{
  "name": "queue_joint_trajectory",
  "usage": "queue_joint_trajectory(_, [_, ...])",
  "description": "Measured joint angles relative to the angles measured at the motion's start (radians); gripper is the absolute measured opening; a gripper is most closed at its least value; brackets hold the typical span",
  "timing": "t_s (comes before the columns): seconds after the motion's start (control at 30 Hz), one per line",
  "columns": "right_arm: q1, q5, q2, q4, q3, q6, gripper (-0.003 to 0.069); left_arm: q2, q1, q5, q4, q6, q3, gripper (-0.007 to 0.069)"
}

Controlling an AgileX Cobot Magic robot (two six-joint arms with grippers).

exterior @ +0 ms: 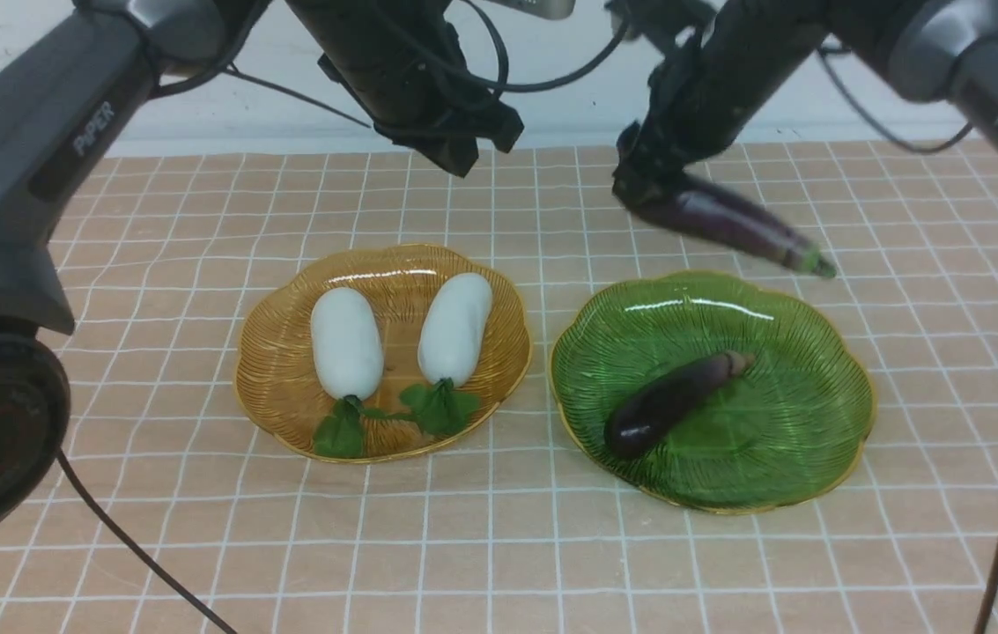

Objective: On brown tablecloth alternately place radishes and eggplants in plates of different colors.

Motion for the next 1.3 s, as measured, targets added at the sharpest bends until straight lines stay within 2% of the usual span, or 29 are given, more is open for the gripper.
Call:
queue_joint_trajectory(0.1, [0.000,0.000,-0.042,-0.025,0.021,0.115,0.0533,-0.015,0.000,0.002,-0.004,-0.007,0.000,0.0011])
queue_joint_trajectory(0.23, [0.000,0.000,-0.193,-0.038,0.092,0.198,0.0442,-0.048,0.000,0.003,-0.004,-0.009,0.000,0.0011])
queue_joint_trajectory(0.43, [0.000,0.000,-0.450,-0.041,0.215,0.221,0.0218,-0.116,0.000,0.006,-0.003,-0.015,0.000,0.0011])
queue_joint_trajectory(0.53, [0.000,0.001,-0.609,-0.045,0.307,0.227,0.0066,-0.155,0.000,0.012,0.000,-0.022,0.000,0.0011])
queue_joint_trajectory(0.6, [0.000,0.002,-0.694,-0.047,0.356,0.236,0.0023,-0.189,0.000,0.015,0.000,-0.026,0.009,0.0011])
queue_joint_trajectory(0.77, [0.000,-0.008,-0.920,-0.065,0.503,0.271,-0.0010,-0.324,0.000,0.016,0.031,-0.029,0.095,0.0011])
queue_joint_trajectory(0.87, [0.000,-0.118,-1.110,-0.078,0.654,0.298,-0.0015,-0.428,0.000,0.018,0.066,-0.037,0.192,0.0011])
queue_joint_trajectory(1.13, [0.000,-0.520,-1.576,-0.080,1.113,0.332,-0.0015,-0.753,0.000,0.020,0.106,-0.057,0.567,0.0011])
queue_joint_trajectory(1.3, [0.000,-0.883,-1.926,-0.064,1.471,0.358,-0.0015,-1.014,0.000,-0.013,0.109,-0.087,0.905,0.0011])
